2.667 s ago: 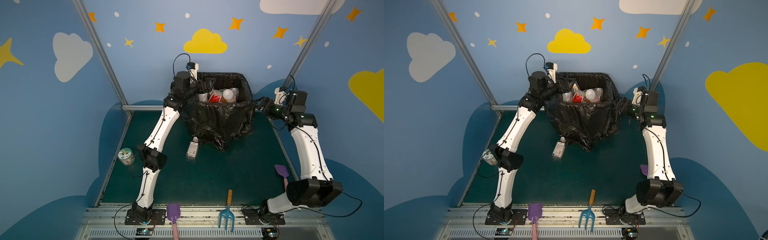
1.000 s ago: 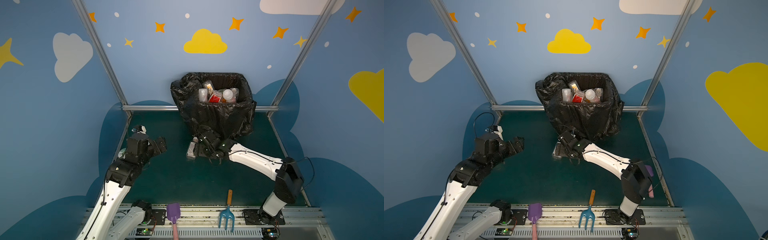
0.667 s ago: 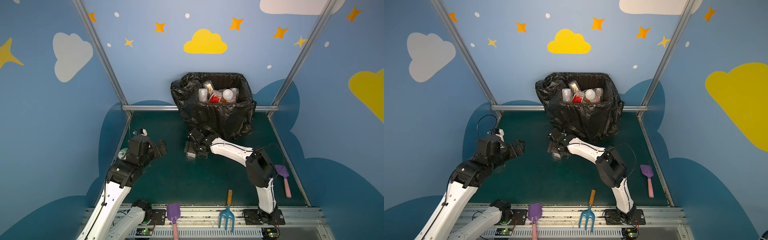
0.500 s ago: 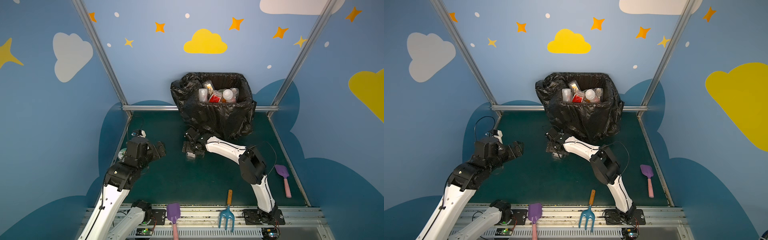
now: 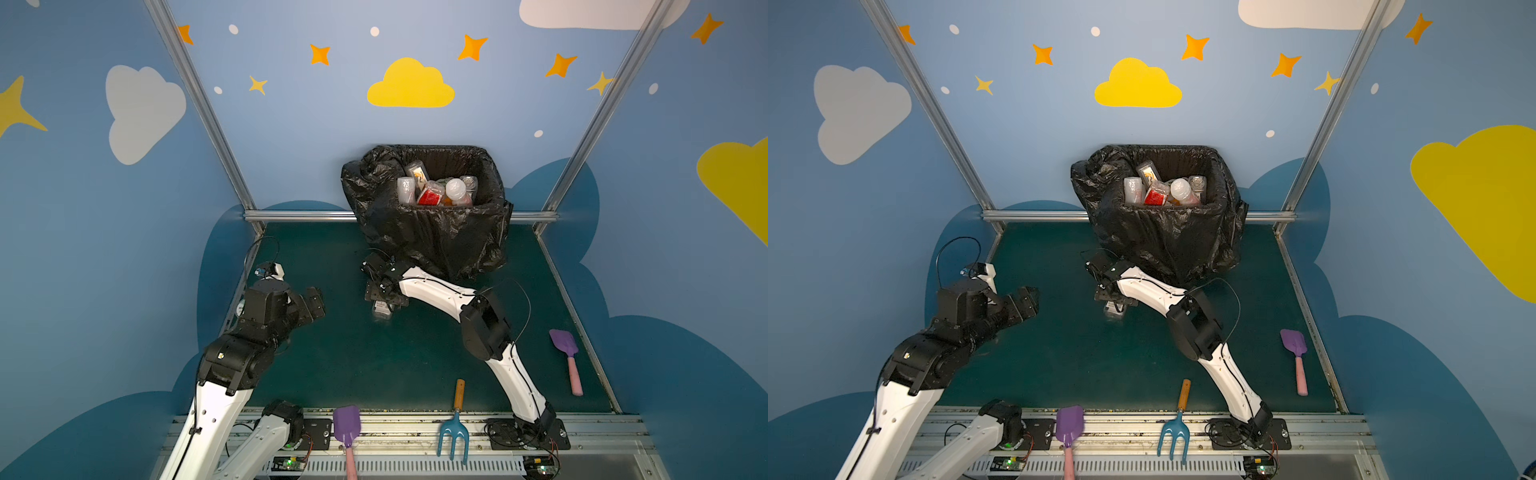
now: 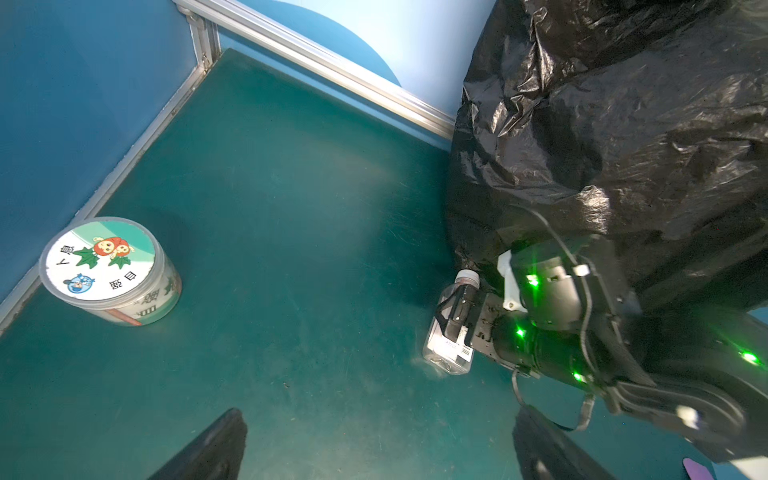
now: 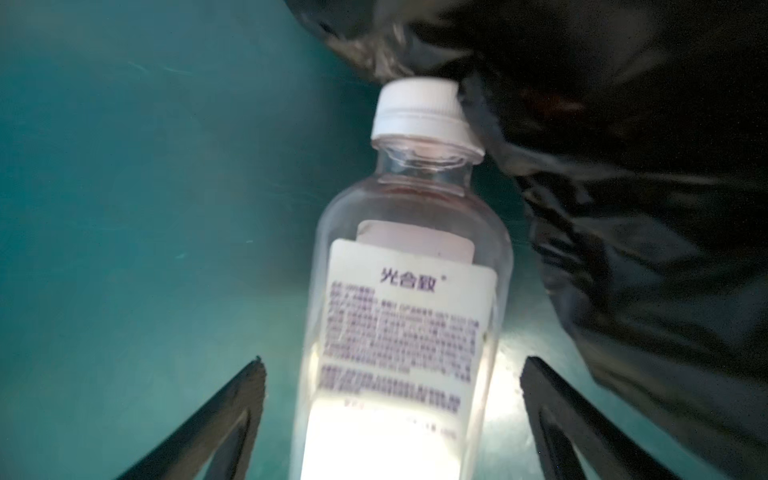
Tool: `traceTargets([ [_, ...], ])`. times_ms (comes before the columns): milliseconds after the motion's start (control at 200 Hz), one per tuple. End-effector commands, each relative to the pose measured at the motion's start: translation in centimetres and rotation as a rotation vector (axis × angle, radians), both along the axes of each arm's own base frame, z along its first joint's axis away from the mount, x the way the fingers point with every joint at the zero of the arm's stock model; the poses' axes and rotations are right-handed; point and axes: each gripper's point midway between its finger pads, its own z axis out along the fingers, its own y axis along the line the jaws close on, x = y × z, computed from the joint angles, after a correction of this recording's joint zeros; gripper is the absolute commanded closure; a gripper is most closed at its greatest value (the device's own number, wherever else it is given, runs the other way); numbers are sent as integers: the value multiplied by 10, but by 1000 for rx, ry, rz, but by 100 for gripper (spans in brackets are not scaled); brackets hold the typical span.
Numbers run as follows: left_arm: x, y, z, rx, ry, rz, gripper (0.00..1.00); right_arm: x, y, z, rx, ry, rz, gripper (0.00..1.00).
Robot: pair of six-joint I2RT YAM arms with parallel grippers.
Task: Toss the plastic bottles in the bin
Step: 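Lower the right gripper onto the clear white-label bottle and close it, then lift the clear bottle with the right gripper over the bin and release it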
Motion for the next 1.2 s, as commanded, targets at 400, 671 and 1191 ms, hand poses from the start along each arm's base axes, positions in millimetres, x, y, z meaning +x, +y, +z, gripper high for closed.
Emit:
traceTargets([
  [400, -8, 10, 11, 13, -46, 28, 0, -20, -14, 21, 29, 16, 110, 57],
  [671, 0, 8, 21, -8, -78, 39, 0, -87, 17, 129, 275, -110, 521, 55],
  [1191, 43, 5, 66, 29, -186, 60, 0, -122, -108, 517, 230, -1377, 579, 49],
])
